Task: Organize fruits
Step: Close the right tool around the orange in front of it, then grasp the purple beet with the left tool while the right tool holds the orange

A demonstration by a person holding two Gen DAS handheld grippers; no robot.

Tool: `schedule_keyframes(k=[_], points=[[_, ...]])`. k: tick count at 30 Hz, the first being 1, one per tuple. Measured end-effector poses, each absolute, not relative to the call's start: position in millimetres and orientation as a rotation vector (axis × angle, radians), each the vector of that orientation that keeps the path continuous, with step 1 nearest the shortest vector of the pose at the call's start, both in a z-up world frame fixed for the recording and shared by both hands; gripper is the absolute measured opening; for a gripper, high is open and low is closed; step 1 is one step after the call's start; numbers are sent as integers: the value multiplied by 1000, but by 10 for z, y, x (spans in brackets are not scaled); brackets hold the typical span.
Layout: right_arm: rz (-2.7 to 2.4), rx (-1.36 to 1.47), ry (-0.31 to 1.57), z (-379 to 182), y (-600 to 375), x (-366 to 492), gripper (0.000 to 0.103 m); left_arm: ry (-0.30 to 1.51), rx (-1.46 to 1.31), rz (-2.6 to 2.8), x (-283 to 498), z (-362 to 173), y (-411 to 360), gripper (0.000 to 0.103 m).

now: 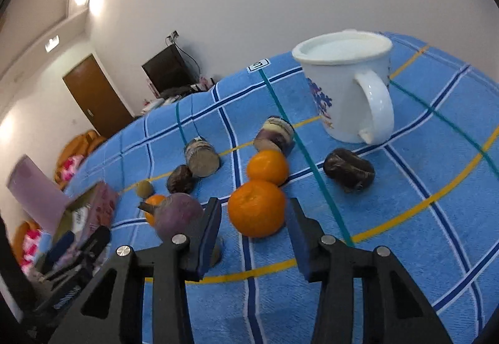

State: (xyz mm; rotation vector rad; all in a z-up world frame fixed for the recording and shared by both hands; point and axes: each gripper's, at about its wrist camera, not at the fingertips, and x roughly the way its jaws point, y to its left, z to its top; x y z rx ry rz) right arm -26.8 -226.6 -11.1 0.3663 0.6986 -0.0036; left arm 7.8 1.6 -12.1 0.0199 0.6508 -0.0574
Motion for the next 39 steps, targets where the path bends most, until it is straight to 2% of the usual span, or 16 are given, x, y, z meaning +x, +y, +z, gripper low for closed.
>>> schedule_keyframes(k=[7, 12, 14, 16, 21, 25, 31, 39], points=[[-12, 305, 759, -198, -2207, -70, 46, 647, 49, -137, 55, -118, -98, 102], [32, 327, 844, -315, -2189, 100, 57, 659, 43, -184, 80, -121, -135, 102], [24, 294, 848, -296, -2152, 93, 56, 668, 34, -197, 98, -125, -157, 102], [22, 274, 852, -281, -2127, 83, 50, 667, 43, -199, 106, -129, -194, 102], [48, 327, 825, -240, -2210, -22, 49, 612, 75, -233, 39, -58, -351, 102], [2, 403, 701, -58, -2447, -210, 49, 616, 154, -283, 103, -28, -623, 102], [-76, 433, 617, 73, -2611, -344, 50, 762, 129, -285, 441, -180, -899, 81], [-63, 454, 623, 82, -2638, -336, 50, 771, 231, -193, 511, -255, -1218, 80]])
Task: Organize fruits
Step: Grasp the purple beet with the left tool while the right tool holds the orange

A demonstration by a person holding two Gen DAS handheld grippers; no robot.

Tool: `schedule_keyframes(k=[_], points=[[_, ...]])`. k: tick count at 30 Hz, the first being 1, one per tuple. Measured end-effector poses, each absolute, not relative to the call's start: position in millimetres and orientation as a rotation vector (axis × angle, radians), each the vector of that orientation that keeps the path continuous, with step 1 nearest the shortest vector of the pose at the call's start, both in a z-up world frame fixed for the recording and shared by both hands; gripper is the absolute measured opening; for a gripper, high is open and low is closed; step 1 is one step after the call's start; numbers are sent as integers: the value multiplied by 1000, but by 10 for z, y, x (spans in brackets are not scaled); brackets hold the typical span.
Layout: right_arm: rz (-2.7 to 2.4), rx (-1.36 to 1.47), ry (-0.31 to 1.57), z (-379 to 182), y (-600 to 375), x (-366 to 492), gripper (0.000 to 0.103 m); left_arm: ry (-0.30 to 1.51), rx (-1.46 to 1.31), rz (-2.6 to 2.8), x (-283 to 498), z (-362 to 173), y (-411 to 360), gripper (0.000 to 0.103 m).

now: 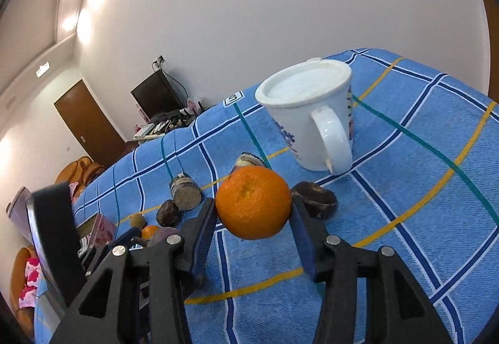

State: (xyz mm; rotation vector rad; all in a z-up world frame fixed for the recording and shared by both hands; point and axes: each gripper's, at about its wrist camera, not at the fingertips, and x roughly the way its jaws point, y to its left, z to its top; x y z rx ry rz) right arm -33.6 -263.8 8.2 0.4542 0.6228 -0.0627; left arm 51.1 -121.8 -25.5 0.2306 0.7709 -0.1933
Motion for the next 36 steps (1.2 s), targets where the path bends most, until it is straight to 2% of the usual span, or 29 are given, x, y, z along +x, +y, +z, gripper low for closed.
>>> schedule_keyframes(k=[2, 4, 9, 11, 16, 18, 19, 22, 24, 27, 28, 29, 31, 33, 34, 35, 36], points=[[-54, 459, 632, 65, -2637, -321, 50, 781, 305, -186, 512, -295, -1326, 87], [-49, 468, 641, 41, -2648, -311, 50, 780, 388, -171, 484, -334, -1394, 87], [-62, 469, 642, 30, -2658, -324, 50, 732, 346, -206, 379, -239, -1223, 62], [-63, 471, 645, 16, -2664, -324, 50, 717, 336, -238, 334, -205, -1199, 42], [-75, 467, 646, -2, -2672, -310, 50, 693, 274, -302, 257, -133, -1098, 35], [-80, 463, 645, -9, -2670, -309, 50, 670, 199, -354, 233, -68, -984, 20], [-82, 461, 645, -2, -2669, -327, 50, 657, 175, -372, 235, -42, -949, 9], [-82, 458, 647, -5, -2660, -327, 50, 621, 136, -403, 210, 9, -868, 10], [-80, 454, 651, -9, -2645, -322, 50, 661, 112, -423, 254, -35, -834, 11], [-76, 452, 654, -9, -2634, -316, 50, 723, 50, -455, 324, -56, -802, 36], [-76, 451, 653, -5, -2634, -322, 50, 728, 47, -449, 327, -71, -801, 55], [-77, 453, 653, -6, -2638, -321, 50, 744, 46, -445, 334, -95, -805, 70], [-75, 462, 655, -10, -2648, -313, 50, 766, 39, -426, 328, -153, -810, 75], [-71, 472, 659, -18, -2657, -307, 50, 779, 27, -422, 351, -165, -807, 75], [-69, 477, 660, -19, -2660, -305, 50, 773, 30, -427, 359, -160, -825, 71], [-69, 478, 658, -16, -2662, -303, 50, 768, 51, -419, 360, -157, -856, 61], [-69, 478, 657, -13, -2661, -306, 50, 770, 86, -401, 366, -166, -904, 59]])
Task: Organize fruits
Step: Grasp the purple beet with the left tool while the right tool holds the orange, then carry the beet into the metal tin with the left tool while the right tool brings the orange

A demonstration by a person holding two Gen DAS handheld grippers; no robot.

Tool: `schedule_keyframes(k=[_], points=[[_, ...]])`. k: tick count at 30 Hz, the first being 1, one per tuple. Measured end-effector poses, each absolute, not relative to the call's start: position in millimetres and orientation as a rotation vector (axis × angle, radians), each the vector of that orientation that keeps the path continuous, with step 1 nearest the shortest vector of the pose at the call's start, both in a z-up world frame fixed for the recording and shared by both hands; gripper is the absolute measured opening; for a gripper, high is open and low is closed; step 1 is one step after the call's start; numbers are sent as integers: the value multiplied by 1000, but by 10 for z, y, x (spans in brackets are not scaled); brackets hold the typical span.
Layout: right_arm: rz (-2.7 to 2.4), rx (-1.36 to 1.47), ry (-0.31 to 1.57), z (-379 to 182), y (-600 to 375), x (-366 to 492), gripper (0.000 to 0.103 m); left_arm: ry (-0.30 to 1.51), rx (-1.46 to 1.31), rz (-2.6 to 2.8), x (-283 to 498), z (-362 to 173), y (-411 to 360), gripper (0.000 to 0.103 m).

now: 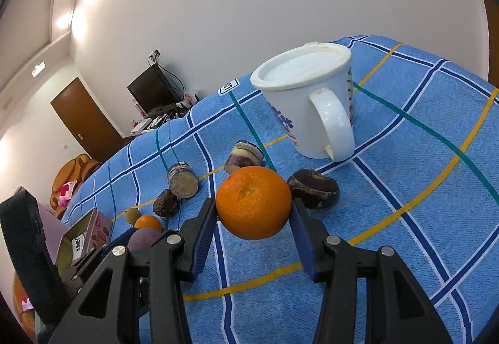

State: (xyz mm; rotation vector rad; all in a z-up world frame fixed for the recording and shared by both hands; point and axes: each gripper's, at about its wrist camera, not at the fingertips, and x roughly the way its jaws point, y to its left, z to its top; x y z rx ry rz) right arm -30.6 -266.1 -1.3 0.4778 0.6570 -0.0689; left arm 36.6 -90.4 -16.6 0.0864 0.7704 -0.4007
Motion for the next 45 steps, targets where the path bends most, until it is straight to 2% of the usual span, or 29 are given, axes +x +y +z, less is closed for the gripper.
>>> schedule_keyframes(k=[4, 6, 8, 9, 12, 14, 15, 27, 34, 45], points=[[-63, 485, 656, -15, -2663, -319, 50, 818, 127, -374, 358, -155, -945, 60], [-60, 492, 661, -24, -2666, -317, 50, 874, 15, -401, 398, -162, -762, 63], [-56, 497, 665, -33, -2663, -317, 50, 955, -135, -427, 503, -251, -532, 73], [-55, 499, 666, -35, -2662, -317, 50, 993, -204, -434, 554, -307, -448, 73], [-51, 498, 663, -27, -2650, -318, 50, 974, -168, -389, 586, -303, -481, 64], [-51, 494, 662, -25, -2642, -317, 50, 955, -127, -368, 591, -310, -568, 54], [-51, 493, 663, -27, -2639, -315, 50, 952, -111, -363, 579, -310, -614, 53], [-55, 458, 670, -40, -2581, -283, 50, 899, -91, -403, 278, -308, -465, 52], [-84, 359, 603, 43, -2454, -324, 50, 866, -145, -417, 145, -201, -285, 52], [-29, 224, 536, 113, -2118, -441, 50, 646, -41, -354, -144, 297, 346, 52]])
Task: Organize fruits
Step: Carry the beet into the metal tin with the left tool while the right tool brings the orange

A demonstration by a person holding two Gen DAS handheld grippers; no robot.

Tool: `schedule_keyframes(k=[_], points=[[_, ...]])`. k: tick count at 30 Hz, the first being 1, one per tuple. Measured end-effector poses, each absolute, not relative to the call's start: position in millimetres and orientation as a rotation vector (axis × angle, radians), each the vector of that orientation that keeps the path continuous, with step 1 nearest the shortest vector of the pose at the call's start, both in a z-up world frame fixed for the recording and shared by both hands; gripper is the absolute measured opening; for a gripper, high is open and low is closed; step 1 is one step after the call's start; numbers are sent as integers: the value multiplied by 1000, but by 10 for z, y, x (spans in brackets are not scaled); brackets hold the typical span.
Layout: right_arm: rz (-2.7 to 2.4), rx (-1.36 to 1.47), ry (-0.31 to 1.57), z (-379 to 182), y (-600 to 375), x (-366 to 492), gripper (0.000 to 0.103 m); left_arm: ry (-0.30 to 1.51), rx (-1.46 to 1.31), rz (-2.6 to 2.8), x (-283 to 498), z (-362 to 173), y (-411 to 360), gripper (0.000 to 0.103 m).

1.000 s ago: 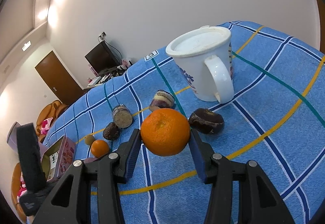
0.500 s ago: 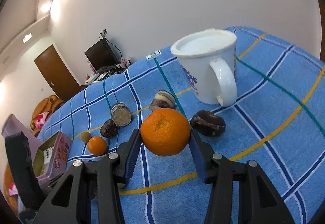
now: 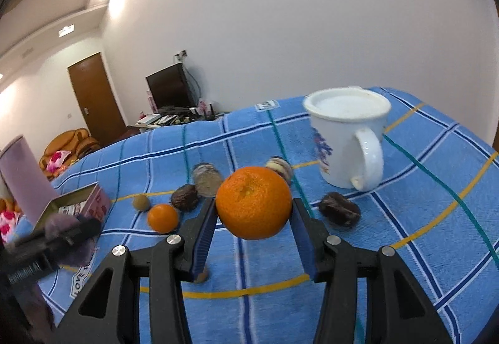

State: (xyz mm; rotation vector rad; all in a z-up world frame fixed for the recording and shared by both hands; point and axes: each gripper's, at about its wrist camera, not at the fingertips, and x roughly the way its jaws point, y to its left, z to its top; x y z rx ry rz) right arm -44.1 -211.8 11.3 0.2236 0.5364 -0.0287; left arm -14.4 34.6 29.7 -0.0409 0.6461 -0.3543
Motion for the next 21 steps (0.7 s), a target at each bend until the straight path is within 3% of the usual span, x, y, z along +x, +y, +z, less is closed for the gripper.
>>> schedule_keyframes(k=[21], points=[[238, 93, 565, 269, -182, -13, 50, 573, -96, 2, 402, 259, 2070, 52]])
